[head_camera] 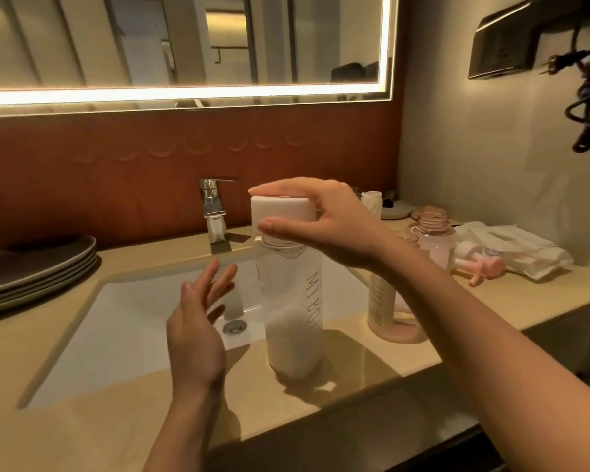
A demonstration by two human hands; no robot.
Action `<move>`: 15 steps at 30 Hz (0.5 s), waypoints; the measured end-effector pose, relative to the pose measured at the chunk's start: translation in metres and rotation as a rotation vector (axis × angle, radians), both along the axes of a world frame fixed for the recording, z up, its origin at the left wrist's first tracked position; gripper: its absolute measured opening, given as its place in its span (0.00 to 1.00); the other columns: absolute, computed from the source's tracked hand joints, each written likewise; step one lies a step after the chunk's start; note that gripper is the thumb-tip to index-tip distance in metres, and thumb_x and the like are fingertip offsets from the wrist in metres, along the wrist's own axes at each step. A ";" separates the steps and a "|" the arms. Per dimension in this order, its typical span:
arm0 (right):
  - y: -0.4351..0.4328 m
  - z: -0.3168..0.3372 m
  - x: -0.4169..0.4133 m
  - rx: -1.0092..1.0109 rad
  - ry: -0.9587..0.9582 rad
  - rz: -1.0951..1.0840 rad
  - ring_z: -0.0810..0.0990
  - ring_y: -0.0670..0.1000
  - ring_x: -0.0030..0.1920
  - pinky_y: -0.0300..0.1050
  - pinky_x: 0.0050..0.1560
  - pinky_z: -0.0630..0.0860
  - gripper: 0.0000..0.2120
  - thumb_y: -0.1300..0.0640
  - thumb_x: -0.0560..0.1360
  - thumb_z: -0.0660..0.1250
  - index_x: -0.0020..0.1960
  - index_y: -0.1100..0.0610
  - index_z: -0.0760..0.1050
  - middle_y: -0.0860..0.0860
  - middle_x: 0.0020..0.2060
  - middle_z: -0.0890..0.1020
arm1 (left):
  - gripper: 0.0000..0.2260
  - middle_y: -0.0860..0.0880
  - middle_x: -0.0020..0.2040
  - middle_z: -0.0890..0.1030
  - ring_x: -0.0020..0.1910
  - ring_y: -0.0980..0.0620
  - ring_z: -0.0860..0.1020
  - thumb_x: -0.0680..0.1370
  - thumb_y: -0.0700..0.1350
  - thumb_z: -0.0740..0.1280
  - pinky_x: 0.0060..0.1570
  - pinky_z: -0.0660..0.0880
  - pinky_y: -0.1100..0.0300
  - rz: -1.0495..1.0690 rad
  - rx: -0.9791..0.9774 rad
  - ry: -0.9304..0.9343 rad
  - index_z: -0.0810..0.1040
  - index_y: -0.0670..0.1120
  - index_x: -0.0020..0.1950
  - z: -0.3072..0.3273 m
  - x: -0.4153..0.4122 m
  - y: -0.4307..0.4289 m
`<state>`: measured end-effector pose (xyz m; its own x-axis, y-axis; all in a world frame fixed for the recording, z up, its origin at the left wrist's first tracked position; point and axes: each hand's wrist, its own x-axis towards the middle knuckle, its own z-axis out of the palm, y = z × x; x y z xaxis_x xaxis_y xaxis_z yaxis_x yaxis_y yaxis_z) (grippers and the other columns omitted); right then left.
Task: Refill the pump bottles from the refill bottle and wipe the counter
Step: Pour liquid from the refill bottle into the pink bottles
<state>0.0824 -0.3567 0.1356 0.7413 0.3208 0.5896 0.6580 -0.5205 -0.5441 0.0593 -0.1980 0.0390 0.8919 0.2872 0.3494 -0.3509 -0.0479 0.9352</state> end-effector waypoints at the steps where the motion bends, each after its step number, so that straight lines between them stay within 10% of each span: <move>1: 0.000 0.000 0.000 -0.002 -0.007 -0.004 0.75 0.40 0.52 0.31 0.47 0.77 0.23 0.45 0.71 0.69 0.64 0.47 0.73 0.39 0.55 0.74 | 0.19 0.59 0.54 0.80 0.60 0.56 0.75 0.82 0.55 0.45 0.66 0.67 0.51 0.039 -0.016 -0.013 0.74 0.56 0.61 0.000 0.000 0.001; 8: -0.003 0.001 -0.004 -0.110 -0.069 -0.018 0.71 0.40 0.58 0.34 0.52 0.76 0.24 0.46 0.72 0.68 0.67 0.47 0.70 0.43 0.61 0.74 | 0.08 0.58 0.51 0.82 0.52 0.59 0.80 0.75 0.50 0.65 0.41 0.77 0.71 0.078 -0.206 -0.137 0.78 0.58 0.53 0.000 -0.005 -0.020; 15: 0.005 0.000 -0.008 -0.307 -0.217 -0.253 0.73 0.45 0.54 0.43 0.52 0.77 0.27 0.38 0.71 0.63 0.67 0.47 0.70 0.48 0.58 0.75 | 0.50 0.63 0.66 0.68 0.64 0.62 0.69 0.56 0.57 0.78 0.60 0.66 0.64 -0.155 0.069 -0.156 0.50 0.68 0.69 -0.013 -0.009 -0.052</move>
<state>0.0740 -0.3516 0.1357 0.6888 0.3298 0.6456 0.5713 -0.7952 -0.2033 0.0498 -0.2497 0.0255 0.8572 0.1220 0.5003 -0.4989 -0.0441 0.8655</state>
